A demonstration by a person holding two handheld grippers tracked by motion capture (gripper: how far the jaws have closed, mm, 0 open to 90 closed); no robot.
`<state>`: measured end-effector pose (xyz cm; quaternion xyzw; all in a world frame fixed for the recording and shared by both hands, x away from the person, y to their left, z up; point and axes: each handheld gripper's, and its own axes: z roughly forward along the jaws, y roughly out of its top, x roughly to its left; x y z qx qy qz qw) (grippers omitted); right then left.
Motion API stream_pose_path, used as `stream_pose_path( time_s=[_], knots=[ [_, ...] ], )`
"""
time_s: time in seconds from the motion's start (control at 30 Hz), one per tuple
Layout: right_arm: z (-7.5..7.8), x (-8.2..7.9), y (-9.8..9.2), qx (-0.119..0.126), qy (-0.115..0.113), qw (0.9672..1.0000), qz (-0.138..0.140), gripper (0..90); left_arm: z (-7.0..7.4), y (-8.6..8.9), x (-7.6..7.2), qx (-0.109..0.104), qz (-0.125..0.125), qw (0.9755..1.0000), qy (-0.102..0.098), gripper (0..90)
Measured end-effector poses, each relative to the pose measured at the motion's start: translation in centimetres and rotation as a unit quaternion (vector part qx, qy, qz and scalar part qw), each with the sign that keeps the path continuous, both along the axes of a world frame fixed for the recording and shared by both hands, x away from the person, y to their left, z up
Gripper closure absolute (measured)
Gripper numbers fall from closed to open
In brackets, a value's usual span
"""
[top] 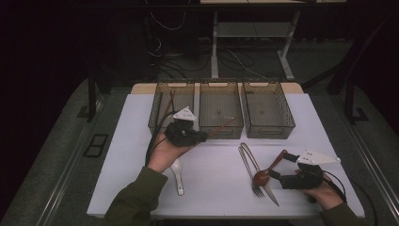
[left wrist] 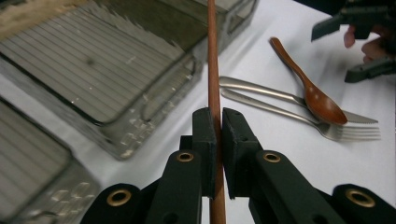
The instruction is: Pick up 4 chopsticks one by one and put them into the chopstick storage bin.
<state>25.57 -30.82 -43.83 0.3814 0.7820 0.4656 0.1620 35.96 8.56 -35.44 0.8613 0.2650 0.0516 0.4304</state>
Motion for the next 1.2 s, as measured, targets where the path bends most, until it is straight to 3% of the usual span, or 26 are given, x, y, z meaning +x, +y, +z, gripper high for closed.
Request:
stream_pose_path(
  time_s=[0.2, 0.37, 0.67, 0.93, 1.2],
  knots=[
    [-0.1, 0.1, 0.0, -0.004, -0.007, 1.0, 0.001, 13.0, 1.4, 1.2, 1.8, 0.008, 0.015, 0.9998, -0.012, 83.4],
    [-0.1, 0.2, -0.1, -0.004, -0.007, 1.0, -0.002, 13.0, 2.4, 2.2, 3.4, -0.003, 0.035, 0.9993, -0.015, 83.4],
    [-0.1, 0.1, 0.0, -0.005, -0.006, 1.0, -0.001, 13.0, 3.7, 3.5, 6.1, 0.013, 0.064, 0.9975, -0.027, 83.4],
    [-0.1, 0.1, -0.2, -0.002, -0.007, 1.0, -0.003, 13.0, 3.6, 4.8, 8.8, 0.022, 0.11, 0.9933, -0.029, 83.4],
    [-0.1, 0.1, -0.1, -0.004, -0.007, 1.0, -0.002, 13.0, 2.2, 6.0, 11.2, 0.034, 0.155, 0.9868, -0.032, 83.4]
  ],
)
